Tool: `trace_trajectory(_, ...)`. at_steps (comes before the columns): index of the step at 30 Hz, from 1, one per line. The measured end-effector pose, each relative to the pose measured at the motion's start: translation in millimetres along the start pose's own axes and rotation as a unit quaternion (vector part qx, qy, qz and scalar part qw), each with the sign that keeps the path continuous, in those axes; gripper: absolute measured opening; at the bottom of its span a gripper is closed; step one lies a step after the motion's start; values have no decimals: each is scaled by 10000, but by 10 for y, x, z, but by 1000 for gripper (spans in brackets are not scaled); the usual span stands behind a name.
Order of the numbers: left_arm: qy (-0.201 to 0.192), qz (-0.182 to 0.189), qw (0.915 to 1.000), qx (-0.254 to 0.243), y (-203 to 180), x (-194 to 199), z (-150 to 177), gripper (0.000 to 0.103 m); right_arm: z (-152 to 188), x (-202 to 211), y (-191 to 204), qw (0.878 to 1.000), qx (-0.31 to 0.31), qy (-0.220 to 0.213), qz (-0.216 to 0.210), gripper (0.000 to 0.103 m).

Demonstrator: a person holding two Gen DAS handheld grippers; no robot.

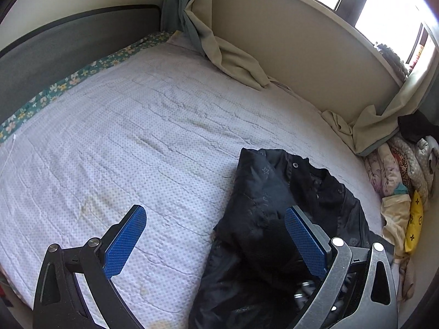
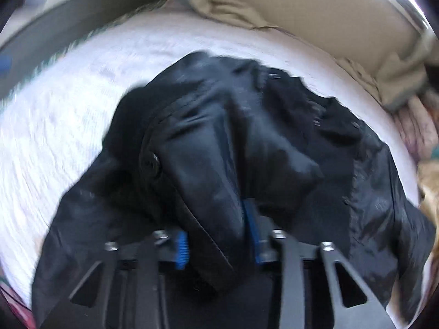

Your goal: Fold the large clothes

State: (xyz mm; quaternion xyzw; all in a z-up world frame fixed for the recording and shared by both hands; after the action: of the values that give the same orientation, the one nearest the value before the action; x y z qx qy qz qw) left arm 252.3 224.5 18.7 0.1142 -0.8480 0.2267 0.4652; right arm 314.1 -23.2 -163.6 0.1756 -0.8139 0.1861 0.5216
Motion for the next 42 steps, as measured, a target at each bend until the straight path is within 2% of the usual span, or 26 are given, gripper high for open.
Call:
trace_trajectory(3, 1, -29, 9999, -116, -64, -7, 29, 102, 56, 214, -314, 9981, -542, -163, -229, 19)
trace_trajectory(6, -8, -43, 9996, -275, -156, -12, 79, 102, 199, 368, -606, 9915, -1154, -194, -574, 20)
trace_trajectory(7, -11, -54, 9995, -326, -186, -14, 96, 102, 272, 387, -718, 9879, -1368, -152, -715, 23)
trace_trajectory(8, -16, -73, 9991, -411, -232, -20, 124, 102, 365, 384, -844, 9828, -1611, -58, -904, 29)
trace_trajectory(10, 5, -119, 9984, -545, -292, -44, 166, 102, 521, 375, -984, 9749, -1923, 111, -1118, 64)
trace_trajectory(12, 51, -164, 9976, -677, -350, -81, 212, 102, 761, 415, -1137, 9648, -2256, 259, -1323, 74)
trace_trajectory(16, 114, -256, 9959, -855, -424, -131, 288, 102, 1152, 460, -1383, 9374, -2770, 631, -2012, 74)
trace_trajectory(19, 109, -331, 9948, -954, -458, -145, 320, 102, 1352, 616, -1645, 9208, -3178, 542, -2194, 74)
trace_trajectory(23, 129, -361, 9942, -1005, -502, -177, 347, 102, 1464, 678, -2068, 9005, -3740, 398, -2184, 74)
trace_trajectory(25, 161, -344, 9940, -1029, -539, -202, 358, 102, 1528, 592, -2276, 8760, -4154, 427, -2413, 74)
trace_trajectory(28, 201, -288, 9935, -1081, -598, -226, 375, 102, 1605, 420, -2349, 8433, -4505, 594, -2868, 74)
trace_trajectory(33, 279, -255, 9933, -1094, -630, -273, 388, 102, 1570, 159, -2148, 8104, -4542, 788, -3617, 74)
trace_trajectory(34, 285, -240, 9935, -1078, -632, -276, 387, 102, 1535, 116, -2110, 8091, -4529, 758, -3668, 68)
trace_trajectory(35, 283, -221, 9937, -1060, -634, -277, 382, 102, 1494, 92, -2094, 8127, -4484, 714, -3652, 64)
trace_trajectory(36, 279, -205, 9940, -1038, -632, -280, 375, 102, 1448, 70, -2080, 8194, -4395, 696, -3614, 53)
trace_trajectory(37, 282, -195, 9942, -1016, -634, -285, 370, 102, 1371, 54, -2058, 8317, -4245, 682, -3512, 41)
trace_trajectory(38, 293, -178, 9945, -985, -634, -292, 362, 102, 1320, 47, -2053, 8410, -4166, 670, -3385, 36)
trace_trajectory(40, 319, -111, 9953, -913, -637, -300, 350, 102, 1159, 105, -2031, 8738, -3852, 549, -2916, 16)
trace_trajectory(41, 323, -88, 9954, -895, -640, -301, 343, 102, 1075, 152, -2015, 8879, -3681, 509, -2711, 14)
trace_trajectory(42, 323, -73, 9955, -886, -646, -302, 334, 102, 958, 226, -2001, 9019, -3490, 423, -2511, 8)
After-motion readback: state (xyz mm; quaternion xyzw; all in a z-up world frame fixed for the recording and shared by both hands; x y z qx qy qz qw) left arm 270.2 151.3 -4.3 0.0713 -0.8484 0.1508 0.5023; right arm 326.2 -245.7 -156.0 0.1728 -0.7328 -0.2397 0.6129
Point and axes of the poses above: each gripper's, at about its wrist camera, not at the fingertips, and x roughly against the way its jaws point, y to its left, z to its underside, the point moved 3 cm from there along -x, roughly the way its jaws point, and after that the axes turned 10 degrees about y, right-handed, at the moved point
